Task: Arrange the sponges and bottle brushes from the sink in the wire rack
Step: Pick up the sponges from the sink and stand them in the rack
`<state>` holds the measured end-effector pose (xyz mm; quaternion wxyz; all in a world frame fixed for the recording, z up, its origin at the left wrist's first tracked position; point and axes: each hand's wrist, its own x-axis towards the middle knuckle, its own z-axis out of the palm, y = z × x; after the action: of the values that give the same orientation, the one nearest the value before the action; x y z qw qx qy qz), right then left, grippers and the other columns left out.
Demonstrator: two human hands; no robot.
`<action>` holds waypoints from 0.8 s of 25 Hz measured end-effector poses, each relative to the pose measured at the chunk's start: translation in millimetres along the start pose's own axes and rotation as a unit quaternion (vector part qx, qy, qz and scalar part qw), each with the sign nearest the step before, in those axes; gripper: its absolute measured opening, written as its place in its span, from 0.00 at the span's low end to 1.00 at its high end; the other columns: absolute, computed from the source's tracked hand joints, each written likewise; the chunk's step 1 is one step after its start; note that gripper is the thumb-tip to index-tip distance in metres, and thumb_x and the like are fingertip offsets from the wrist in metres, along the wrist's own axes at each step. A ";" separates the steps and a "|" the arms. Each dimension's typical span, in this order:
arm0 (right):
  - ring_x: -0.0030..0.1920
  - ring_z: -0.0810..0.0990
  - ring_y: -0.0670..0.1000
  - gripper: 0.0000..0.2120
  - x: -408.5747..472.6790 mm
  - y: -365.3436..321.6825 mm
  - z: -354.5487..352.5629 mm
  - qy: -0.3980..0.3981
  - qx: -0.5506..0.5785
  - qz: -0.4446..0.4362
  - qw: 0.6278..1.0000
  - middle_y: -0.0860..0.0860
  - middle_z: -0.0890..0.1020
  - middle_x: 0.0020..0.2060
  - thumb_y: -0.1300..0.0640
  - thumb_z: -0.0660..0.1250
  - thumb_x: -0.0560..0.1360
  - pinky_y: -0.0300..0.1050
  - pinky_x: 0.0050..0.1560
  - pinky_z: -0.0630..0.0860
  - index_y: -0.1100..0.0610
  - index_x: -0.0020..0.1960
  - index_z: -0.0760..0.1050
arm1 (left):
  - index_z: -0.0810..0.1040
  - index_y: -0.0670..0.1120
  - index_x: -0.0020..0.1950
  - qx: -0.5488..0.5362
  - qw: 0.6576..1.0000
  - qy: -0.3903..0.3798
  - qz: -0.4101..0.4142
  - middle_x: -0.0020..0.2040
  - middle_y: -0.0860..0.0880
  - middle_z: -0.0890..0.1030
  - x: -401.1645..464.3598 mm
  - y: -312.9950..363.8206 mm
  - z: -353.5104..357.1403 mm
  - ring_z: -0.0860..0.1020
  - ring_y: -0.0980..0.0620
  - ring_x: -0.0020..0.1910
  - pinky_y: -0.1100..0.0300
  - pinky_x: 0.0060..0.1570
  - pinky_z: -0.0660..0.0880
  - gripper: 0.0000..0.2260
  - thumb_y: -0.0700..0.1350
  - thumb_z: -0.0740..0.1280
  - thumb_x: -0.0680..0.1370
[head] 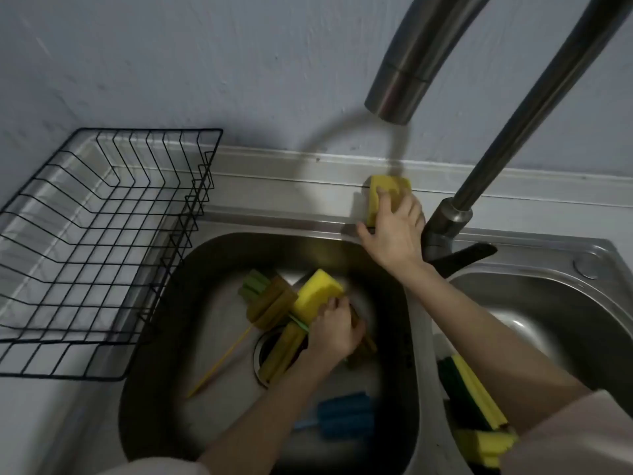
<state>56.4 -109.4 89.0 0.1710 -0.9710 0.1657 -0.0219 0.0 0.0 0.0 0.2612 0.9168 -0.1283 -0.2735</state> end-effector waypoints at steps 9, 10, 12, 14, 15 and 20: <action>0.71 0.54 0.69 0.29 17.9 -4.5 15.3 -0.003 0.037 0.078 0.996 0.68 0.48 0.73 0.53 0.61 0.76 0.61 0.70 0.58 0.59 0.72 0.53 | 0.52 0.45 0.74 0.067 0.997 0.019 -0.017 0.73 0.41 0.56 -2.0 -5.1 31.7 0.63 0.38 0.67 0.47 0.62 0.68 0.33 0.54 0.64 0.74; 0.70 0.55 0.69 0.29 18.4 -5.3 15.0 0.000 0.037 0.080 0.996 0.68 0.49 0.73 0.53 0.61 0.75 0.60 0.69 0.59 0.59 0.71 0.54 | 0.51 0.46 0.74 0.051 0.999 0.015 -0.013 0.74 0.42 0.53 -2.2 -6.3 33.7 0.63 0.37 0.67 0.47 0.61 0.70 0.34 0.53 0.64 0.74; 0.69 0.58 0.69 0.28 19.0 -6.2 15.7 0.008 0.034 0.080 0.996 0.68 0.50 0.72 0.52 0.61 0.75 0.60 0.68 0.61 0.60 0.71 0.55 | 0.50 0.46 0.74 0.027 1.000 0.012 -0.005 0.75 0.42 0.51 -1.7 -7.8 35.8 0.64 0.37 0.68 0.47 0.61 0.70 0.35 0.53 0.65 0.74; 0.69 0.58 0.69 0.27 17.5 -6.5 18.0 0.010 0.027 0.076 0.997 0.68 0.50 0.72 0.52 0.59 0.76 0.60 0.68 0.61 0.59 0.71 0.55 | 0.50 0.48 0.74 0.030 1.000 0.004 -0.004 0.75 0.42 0.50 0.4 -9.8 36.5 0.64 0.36 0.67 0.47 0.61 0.70 0.34 0.54 0.64 0.75; 0.69 0.58 0.69 0.27 16.3 -6.7 19.3 0.013 0.025 0.072 0.997 0.68 0.50 0.72 0.52 0.59 0.76 0.60 0.68 0.60 0.59 0.71 0.55 | 0.50 0.48 0.74 0.033 0.999 0.003 -0.005 0.75 0.42 0.50 1.3 -10.5 36.9 0.64 0.36 0.67 0.47 0.61 0.70 0.34 0.54 0.63 0.75; 0.67 0.60 0.69 0.25 9.8 -4.7 20.6 0.014 0.029 0.061 0.998 0.68 0.52 0.71 0.53 0.58 0.77 0.59 0.68 0.60 0.57 0.71 0.56 | 0.57 0.47 0.71 -0.011 1.000 0.020 -0.021 0.72 0.42 0.57 2.8 -13.2 39.3 0.68 0.38 0.64 0.48 0.56 0.73 0.29 0.53 0.64 0.74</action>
<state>69.1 -101.7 71.1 0.1974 -0.9534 0.2260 -0.0297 -18.8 -6.1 -36.5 0.2680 0.9218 -0.1009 -0.2614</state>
